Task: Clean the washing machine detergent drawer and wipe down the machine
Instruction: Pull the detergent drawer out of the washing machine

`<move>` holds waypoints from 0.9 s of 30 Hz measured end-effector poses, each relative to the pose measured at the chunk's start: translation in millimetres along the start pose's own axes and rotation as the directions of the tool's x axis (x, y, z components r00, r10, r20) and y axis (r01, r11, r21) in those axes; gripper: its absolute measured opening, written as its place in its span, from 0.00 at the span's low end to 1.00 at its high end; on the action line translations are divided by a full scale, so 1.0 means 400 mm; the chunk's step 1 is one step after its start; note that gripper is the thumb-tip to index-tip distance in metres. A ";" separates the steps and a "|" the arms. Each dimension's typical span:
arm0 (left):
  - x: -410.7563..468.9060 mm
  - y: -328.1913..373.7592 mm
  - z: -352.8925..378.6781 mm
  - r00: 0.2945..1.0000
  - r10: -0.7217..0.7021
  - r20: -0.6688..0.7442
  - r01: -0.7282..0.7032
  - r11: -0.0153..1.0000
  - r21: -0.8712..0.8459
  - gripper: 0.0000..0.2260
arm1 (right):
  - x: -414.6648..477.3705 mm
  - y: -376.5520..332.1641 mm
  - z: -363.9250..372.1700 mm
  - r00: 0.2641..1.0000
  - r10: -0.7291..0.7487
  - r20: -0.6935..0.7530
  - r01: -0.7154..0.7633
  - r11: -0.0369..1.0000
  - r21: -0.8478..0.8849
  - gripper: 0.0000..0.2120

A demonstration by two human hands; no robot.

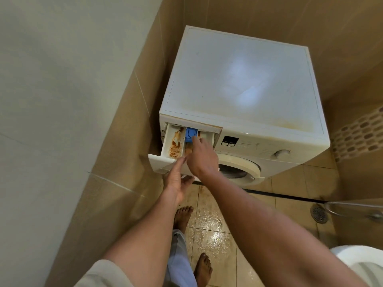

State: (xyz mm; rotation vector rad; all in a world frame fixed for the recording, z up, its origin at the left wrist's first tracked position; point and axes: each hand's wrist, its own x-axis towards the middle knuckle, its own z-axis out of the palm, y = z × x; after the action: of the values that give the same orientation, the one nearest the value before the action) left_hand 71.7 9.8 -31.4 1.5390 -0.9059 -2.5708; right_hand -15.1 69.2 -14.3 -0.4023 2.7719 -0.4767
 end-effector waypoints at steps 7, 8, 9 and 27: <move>0.030 0.006 -0.020 0.999 -0.016 0.031 0.013 0.996 0.084 0.24 | 0.054 -0.001 0.002 0.976 0.027 0.216 0.007 0.988 -0.153 0.38; 0.029 0.005 -0.019 0.999 -0.015 0.037 0.011 0.996 0.086 0.23 | 0.058 -0.001 0.007 0.973 0.029 0.230 0.010 0.986 -0.166 0.37; 0.029 0.005 -0.020 0.999 -0.015 0.042 0.011 0.996 0.083 0.22 | 0.062 -0.001 0.012 0.971 0.031 0.238 0.011 0.985 -0.171 0.37; -0.008 -0.007 -0.062 0.999 -0.005 0.047 0.000 0.994 0.113 0.13 | 0.016 -0.014 0.040 0.971 0.033 0.237 -0.009 0.995 -0.104 0.40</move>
State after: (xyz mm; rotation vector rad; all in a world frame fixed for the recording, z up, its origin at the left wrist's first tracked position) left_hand 94.1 1.2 -38.8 1.5120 -1.0733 -2.6100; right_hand -14.3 57.8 -28.2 -0.4233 2.5699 -0.2618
